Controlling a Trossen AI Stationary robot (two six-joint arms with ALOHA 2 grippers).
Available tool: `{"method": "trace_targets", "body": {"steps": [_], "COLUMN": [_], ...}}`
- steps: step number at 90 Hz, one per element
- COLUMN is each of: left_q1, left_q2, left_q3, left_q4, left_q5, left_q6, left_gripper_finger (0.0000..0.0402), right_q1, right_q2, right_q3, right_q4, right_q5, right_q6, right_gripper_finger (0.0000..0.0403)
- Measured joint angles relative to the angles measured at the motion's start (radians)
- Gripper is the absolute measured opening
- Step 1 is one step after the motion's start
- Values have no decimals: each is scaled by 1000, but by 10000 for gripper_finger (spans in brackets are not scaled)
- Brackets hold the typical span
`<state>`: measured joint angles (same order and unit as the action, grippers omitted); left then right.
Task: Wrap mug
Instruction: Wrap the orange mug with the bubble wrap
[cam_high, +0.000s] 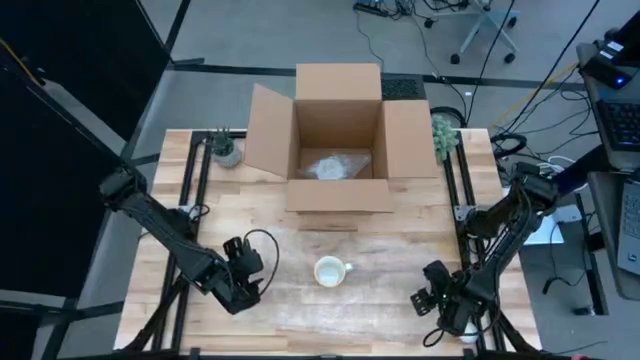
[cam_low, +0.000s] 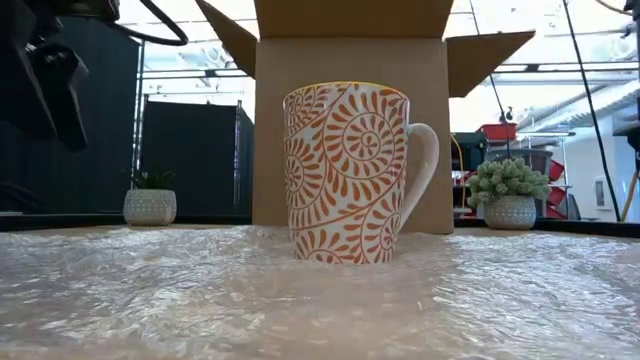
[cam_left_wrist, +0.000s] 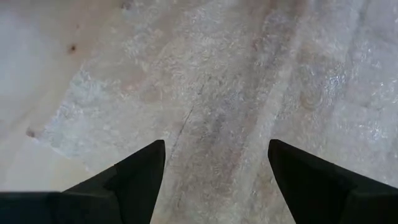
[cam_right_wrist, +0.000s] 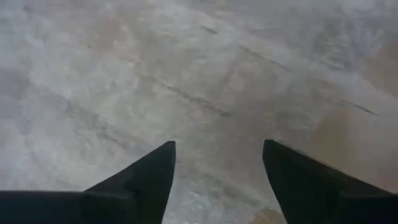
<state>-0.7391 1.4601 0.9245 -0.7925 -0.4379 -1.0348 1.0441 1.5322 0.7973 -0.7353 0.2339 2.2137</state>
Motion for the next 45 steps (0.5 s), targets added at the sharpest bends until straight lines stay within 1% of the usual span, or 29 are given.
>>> {"method": "trace_targets", "body": {"steps": [15, 24, 31, 37, 45], "left_q1": [0, 0, 0, 0, 0], "left_q2": [0, 0, 0, 0, 0], "left_q3": [0, 0, 0, 0, 0], "left_q4": [2, 19, 47, 65, 69], "left_q5": [-5, -11, -12, -13, -15], "left_q6": [0, 12, 36, 51, 55], "left_gripper_finger": [273, 273, 273, 273, 273], "right_q1": [-2, -4, -4, -4, -8], "right_q2": [0, 0, 0, 5, 26], "right_q3": [0, 0, 0, 0, 0], "right_q4": [2, 8, 21, 30, 33], "right_q5": [3, 28, 73, 102, 97], "right_q6": [-23, -37, -56, -66, -59], "right_gripper_finger": [246, 238, 219, 194, 158]}}
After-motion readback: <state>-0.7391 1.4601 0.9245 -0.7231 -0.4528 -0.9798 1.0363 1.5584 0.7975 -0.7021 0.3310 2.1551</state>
